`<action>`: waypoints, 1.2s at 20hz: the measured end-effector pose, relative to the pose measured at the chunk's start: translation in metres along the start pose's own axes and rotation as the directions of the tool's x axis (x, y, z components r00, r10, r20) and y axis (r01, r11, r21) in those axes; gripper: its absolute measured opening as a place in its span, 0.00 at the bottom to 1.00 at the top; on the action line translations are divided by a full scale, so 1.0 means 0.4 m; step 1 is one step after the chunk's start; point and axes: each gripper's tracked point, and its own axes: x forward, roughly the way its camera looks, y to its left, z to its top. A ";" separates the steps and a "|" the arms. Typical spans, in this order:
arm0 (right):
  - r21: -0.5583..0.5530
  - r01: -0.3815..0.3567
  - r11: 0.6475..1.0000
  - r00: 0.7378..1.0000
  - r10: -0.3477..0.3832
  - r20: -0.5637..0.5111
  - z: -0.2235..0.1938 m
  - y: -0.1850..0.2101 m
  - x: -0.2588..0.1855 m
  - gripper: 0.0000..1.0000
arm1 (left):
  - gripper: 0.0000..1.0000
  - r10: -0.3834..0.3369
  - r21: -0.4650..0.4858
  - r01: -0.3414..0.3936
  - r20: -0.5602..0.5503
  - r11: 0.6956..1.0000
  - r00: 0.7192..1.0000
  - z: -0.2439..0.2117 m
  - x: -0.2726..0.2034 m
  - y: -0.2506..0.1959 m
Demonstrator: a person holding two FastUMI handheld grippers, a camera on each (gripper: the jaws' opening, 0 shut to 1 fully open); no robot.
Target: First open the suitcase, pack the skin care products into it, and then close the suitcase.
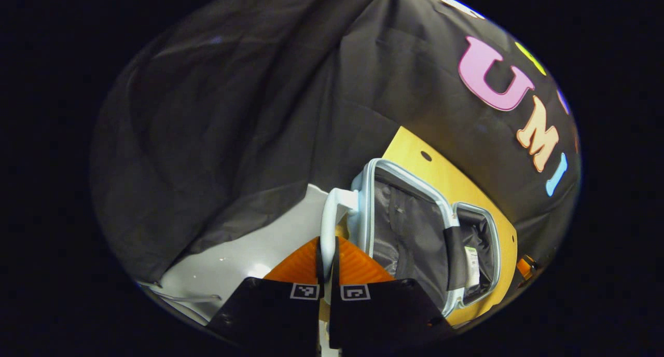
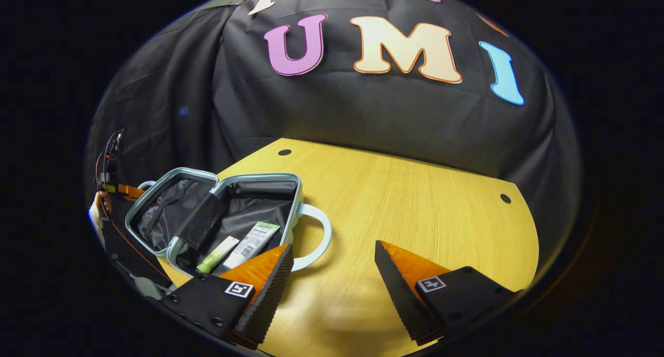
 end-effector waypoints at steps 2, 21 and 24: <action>0.005 -0.009 1.000 1.000 0.009 0.008 0.002 -0.003 -0.003 0.94 | 0.00 -0.016 0.048 0.015 0.024 0.999 1.000 0.040 -0.037 -0.047; 0.005 -0.051 0.999 0.985 0.049 0.168 0.064 -0.195 -0.109 0.98 | 0.00 -0.058 0.332 -0.004 0.176 0.943 0.983 0.172 -0.259 -0.607; 0.037 -0.060 0.997 0.978 0.052 0.201 0.085 -0.227 -0.129 0.98 | 0.00 -0.119 0.369 0.048 0.173 0.928 0.978 0.158 -0.251 -0.718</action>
